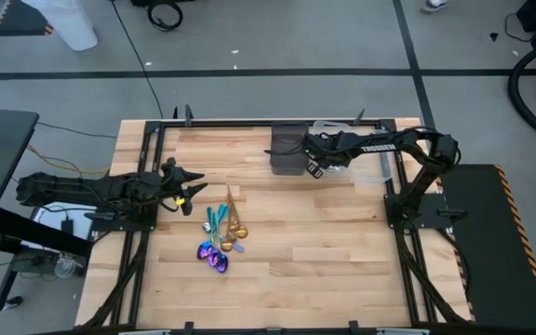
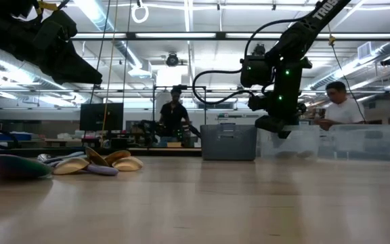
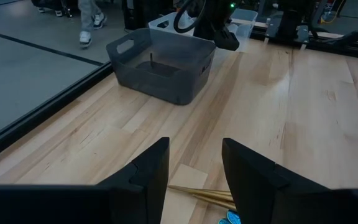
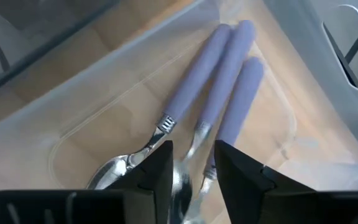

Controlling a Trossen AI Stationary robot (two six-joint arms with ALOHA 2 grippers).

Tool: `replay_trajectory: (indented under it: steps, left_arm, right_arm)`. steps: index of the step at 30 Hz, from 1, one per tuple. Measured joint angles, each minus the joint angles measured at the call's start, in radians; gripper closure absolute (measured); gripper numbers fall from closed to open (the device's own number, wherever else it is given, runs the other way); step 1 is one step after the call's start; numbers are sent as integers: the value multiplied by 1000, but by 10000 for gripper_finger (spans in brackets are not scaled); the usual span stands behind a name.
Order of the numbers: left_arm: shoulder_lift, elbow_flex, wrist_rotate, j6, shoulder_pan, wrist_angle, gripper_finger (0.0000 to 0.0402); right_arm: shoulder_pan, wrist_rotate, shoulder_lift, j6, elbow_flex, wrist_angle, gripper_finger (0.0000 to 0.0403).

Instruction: Sort silverware by color (type)

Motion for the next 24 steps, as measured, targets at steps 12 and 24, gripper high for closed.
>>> replay_trajectory:
  steps: [12,24]
  left_arm:
    - [0,0,0,0,1,0,246]
    - [0,0,0,0,1,2,246]
  right_arm:
    - [0,-1,0,6,0,-1,267]
    - [3,-19,1,23,142,-189,269]
